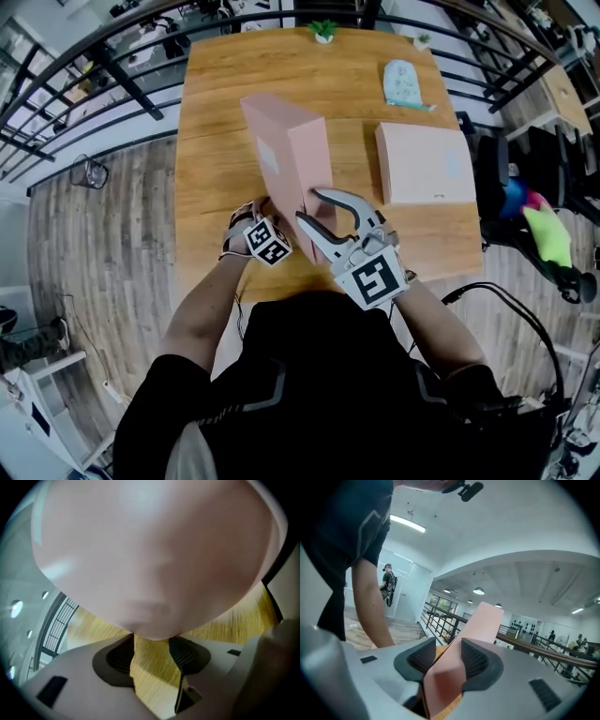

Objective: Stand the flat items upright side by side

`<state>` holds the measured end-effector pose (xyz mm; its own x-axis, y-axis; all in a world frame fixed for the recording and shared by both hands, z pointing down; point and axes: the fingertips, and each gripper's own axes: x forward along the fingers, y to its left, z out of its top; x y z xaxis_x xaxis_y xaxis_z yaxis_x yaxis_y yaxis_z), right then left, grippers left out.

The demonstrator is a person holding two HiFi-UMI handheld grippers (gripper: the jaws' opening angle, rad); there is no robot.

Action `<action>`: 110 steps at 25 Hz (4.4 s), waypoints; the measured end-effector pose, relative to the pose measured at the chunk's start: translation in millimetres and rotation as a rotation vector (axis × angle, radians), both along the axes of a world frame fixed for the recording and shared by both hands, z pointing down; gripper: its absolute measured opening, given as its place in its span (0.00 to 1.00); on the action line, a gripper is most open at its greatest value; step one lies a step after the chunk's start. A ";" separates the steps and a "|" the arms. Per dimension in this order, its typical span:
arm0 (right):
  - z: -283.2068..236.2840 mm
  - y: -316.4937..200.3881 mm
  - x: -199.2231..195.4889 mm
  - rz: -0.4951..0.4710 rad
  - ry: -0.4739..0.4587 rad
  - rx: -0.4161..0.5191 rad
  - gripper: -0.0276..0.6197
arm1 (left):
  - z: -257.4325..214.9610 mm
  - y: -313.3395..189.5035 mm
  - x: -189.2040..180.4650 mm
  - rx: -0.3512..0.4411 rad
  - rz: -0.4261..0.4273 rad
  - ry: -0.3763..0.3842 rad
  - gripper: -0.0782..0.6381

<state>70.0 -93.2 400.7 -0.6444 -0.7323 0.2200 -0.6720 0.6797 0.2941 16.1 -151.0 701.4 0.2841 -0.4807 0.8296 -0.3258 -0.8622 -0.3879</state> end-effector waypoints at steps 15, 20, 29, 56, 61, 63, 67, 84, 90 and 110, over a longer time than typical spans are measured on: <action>1.4 -58.9 -24.2 0.044 -0.044 0.068 0.39 | -5.3 10.0 2.6 -0.053 -0.042 0.082 0.45; 3.3 -85.7 -43.0 0.014 -0.043 -0.008 0.34 | -11.2 7.4 5.1 -0.064 -0.050 0.117 0.45; 50.7 -163.3 -64.0 0.037 0.112 -0.240 0.26 | -23.6 2.5 4.0 -0.097 -0.011 0.182 0.53; 30.1 -253.7 -31.2 0.255 -0.061 -0.513 0.47 | -94.3 -15.7 -28.0 -0.121 -0.201 0.492 0.50; 46.2 -297.7 -16.5 0.406 -0.125 -0.660 0.66 | -107.9 -8.6 -36.8 -0.139 -0.184 0.553 0.50; 53.4 -312.4 -11.7 0.462 -0.107 -0.691 0.68 | -113.8 -7.4 -36.9 -0.141 -0.159 0.571 0.50; 74.3 -339.4 -4.8 0.551 -0.076 -0.783 0.69 | -126.6 -3.0 -44.5 -0.140 -0.130 0.602 0.50; 126.9 -365.3 2.5 0.605 0.164 -0.984 0.64 | -157.5 -8.4 -123.7 -0.092 -0.255 0.705 0.50; 95.9 -362.7 3.2 0.613 0.052 -0.876 0.59 | -173.1 -28.1 -142.6 -0.076 -0.292 0.750 0.49; -50.4 -266.4 40.8 0.506 -0.257 -0.230 0.55 | -258.2 -60.1 -134.6 0.101 -0.323 0.844 0.49</action>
